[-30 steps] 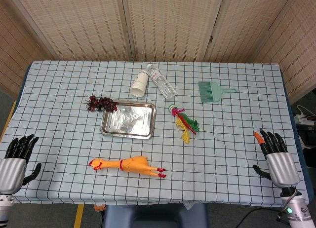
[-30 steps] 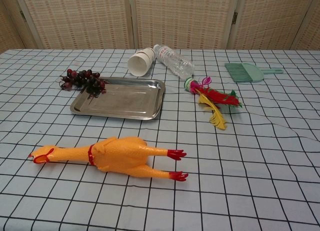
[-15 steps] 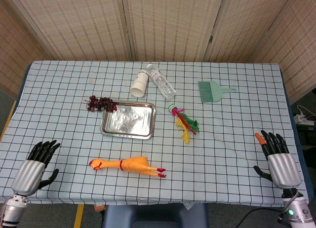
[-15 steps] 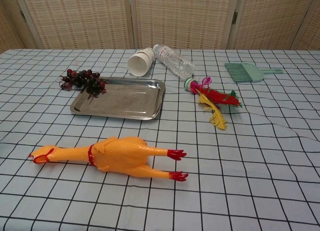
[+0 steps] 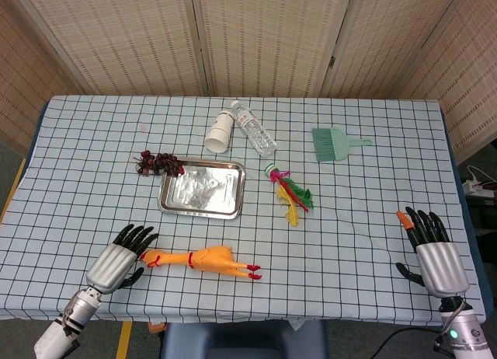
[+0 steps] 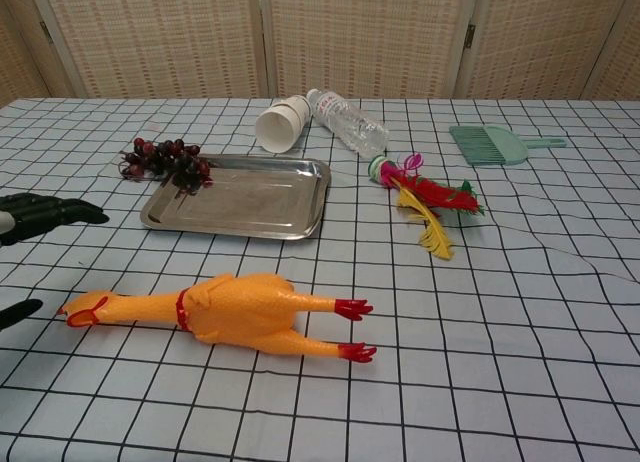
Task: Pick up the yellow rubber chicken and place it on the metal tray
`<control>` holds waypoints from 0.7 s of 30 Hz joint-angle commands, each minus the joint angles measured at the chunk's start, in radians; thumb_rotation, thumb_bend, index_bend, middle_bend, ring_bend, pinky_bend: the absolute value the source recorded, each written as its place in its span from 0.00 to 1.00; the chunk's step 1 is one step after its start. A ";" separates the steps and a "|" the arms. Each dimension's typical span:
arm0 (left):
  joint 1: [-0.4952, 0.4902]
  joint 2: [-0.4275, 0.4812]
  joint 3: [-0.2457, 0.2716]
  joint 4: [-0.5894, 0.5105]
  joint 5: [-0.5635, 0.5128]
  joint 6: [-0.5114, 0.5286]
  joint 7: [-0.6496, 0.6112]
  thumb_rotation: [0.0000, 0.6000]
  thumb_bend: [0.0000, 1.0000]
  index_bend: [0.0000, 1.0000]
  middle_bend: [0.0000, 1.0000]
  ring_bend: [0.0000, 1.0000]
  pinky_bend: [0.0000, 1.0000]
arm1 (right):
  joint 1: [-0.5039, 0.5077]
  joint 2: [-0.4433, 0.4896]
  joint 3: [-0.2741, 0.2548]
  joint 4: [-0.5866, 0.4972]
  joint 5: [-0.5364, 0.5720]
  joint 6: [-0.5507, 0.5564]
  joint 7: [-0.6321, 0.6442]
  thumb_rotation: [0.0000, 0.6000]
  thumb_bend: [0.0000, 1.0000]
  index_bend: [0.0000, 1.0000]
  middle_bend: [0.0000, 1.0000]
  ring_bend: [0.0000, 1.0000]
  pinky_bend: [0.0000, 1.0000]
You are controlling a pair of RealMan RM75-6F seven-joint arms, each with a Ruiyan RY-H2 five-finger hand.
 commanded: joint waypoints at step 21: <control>-0.087 -0.156 -0.014 0.131 -0.131 -0.114 0.067 1.00 0.42 0.25 0.00 0.00 0.01 | 0.007 -0.010 0.003 0.009 0.022 -0.024 -0.015 1.00 0.12 0.00 0.00 0.00 0.00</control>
